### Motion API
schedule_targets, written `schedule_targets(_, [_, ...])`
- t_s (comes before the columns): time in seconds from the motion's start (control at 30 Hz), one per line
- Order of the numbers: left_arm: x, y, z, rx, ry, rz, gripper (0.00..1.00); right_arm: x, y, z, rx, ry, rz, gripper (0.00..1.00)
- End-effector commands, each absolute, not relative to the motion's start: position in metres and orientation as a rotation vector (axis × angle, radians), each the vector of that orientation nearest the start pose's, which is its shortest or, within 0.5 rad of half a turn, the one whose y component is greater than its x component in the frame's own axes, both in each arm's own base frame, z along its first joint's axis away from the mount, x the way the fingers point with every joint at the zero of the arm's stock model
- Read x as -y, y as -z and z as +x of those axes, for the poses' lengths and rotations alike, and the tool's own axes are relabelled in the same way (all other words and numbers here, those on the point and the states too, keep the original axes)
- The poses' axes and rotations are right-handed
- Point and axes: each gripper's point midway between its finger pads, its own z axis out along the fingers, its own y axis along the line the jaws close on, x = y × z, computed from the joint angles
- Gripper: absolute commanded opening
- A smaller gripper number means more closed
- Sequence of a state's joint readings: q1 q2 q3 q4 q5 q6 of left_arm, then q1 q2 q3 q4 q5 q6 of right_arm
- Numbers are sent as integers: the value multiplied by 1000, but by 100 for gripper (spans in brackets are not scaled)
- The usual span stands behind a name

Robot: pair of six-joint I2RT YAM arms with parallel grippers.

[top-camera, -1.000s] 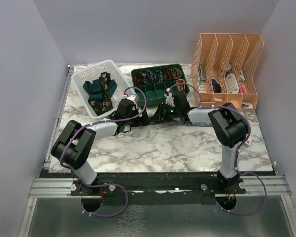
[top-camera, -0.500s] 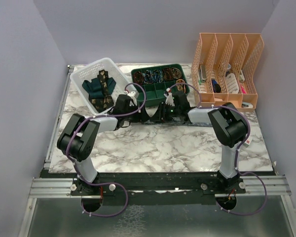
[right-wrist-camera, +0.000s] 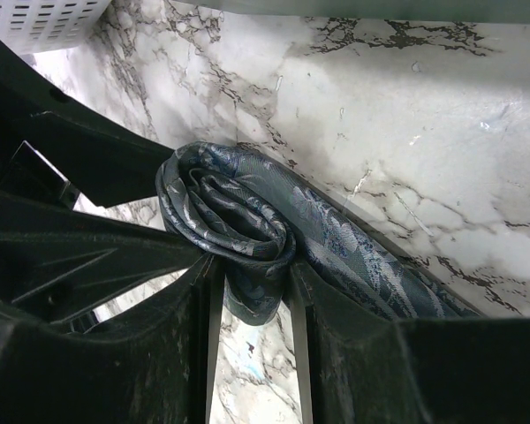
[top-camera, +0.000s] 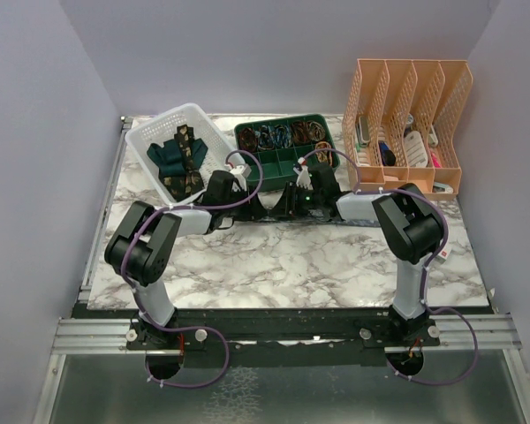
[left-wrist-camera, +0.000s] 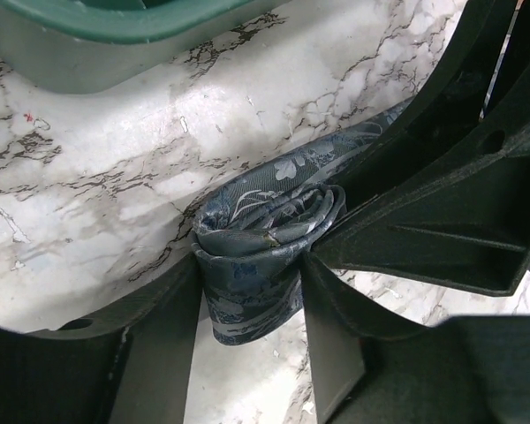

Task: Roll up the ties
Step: Roll the tie at the center of the board.

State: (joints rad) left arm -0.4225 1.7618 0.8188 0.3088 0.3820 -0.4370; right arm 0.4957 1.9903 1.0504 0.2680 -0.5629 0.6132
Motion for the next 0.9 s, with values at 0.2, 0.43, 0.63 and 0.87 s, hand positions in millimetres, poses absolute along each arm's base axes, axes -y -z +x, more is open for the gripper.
schedule_targets(0.2, [251,-44,357,-2273,904,196,11,-313,-14,348,-2495,-1171,-141,40])
schedule_targets(0.43, [243,-47,354,-2293,869,122,0,-314,-28,348,-2471,-1187,-164,50])
schedule_targets(0.63, [219,-42,336,-2395,700,-5,0,-316,-68,347,-2379,-1204,-280,61])
schedule_targets(0.87, [176,-37,284,-2495,559,-217,0,-313,-101,329,-2276,-1241,-445,64])
